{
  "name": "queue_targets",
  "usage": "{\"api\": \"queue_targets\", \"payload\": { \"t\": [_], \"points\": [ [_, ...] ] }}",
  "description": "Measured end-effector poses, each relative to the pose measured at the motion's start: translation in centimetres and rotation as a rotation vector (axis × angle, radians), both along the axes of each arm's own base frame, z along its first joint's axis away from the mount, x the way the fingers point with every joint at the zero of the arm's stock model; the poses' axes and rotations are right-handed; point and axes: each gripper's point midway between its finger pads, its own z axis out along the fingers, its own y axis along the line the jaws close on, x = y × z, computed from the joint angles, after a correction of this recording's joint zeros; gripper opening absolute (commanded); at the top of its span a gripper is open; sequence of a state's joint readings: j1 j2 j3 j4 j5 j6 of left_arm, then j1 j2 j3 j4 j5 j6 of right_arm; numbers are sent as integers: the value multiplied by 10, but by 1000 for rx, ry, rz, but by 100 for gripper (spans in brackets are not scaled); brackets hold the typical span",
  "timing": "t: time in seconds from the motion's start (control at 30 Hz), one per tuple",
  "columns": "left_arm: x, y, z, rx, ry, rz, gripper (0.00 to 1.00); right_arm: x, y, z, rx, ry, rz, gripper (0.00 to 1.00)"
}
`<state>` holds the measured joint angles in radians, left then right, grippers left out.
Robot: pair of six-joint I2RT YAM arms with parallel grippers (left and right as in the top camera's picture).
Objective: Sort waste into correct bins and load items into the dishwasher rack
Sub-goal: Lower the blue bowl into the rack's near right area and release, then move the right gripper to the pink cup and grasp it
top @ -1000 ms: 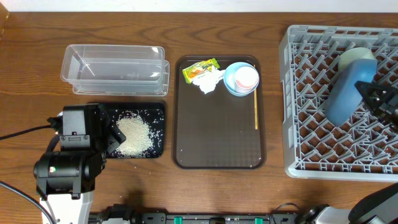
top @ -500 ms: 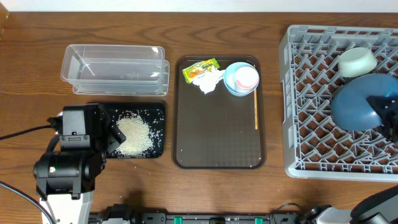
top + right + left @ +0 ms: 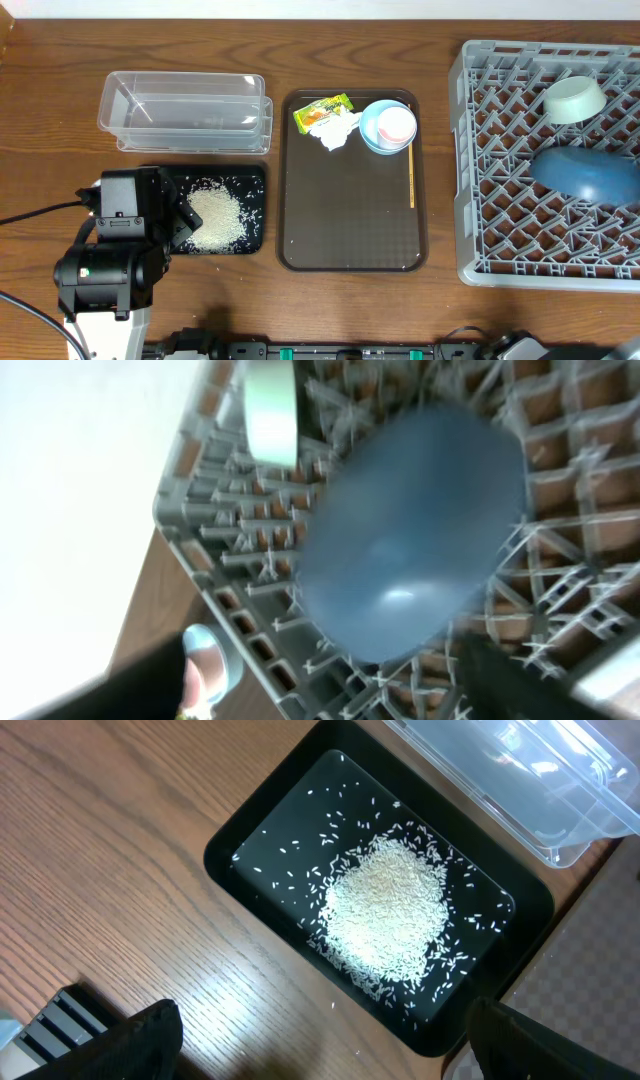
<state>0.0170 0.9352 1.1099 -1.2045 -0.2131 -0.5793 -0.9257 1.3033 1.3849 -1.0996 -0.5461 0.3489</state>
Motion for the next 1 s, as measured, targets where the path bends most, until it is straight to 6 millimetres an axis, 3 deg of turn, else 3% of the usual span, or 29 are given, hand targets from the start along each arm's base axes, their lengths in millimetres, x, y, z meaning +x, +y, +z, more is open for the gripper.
{"api": "queue_targets", "payload": {
  "t": [0.17,0.33,0.47,0.53,0.57,0.83,0.9,1.0],
  "points": [
    [0,0,0,0,0,0,93,-15,7,41,-126,-63,-53,92],
    [0,0,0,0,0,0,93,-12,17,47,-137,-73,-37,89],
    [0,0,0,0,0,0,93,6,44,47,-121,-91,70,89],
    [0,0,0,0,0,0,93,19,65,49,-123,-107,156,91],
    [0,0,0,0,0,0,93,28,82,51,-127,-119,220,98],
    [0,0,0,0,0,0,93,77,213,75,-223,-308,702,99],
    [0,0,0,0,0,0,93,86,251,72,-256,-346,818,91],
    [0,0,0,0,0,0,93,100,287,54,-298,-335,916,63]
  ]
}}
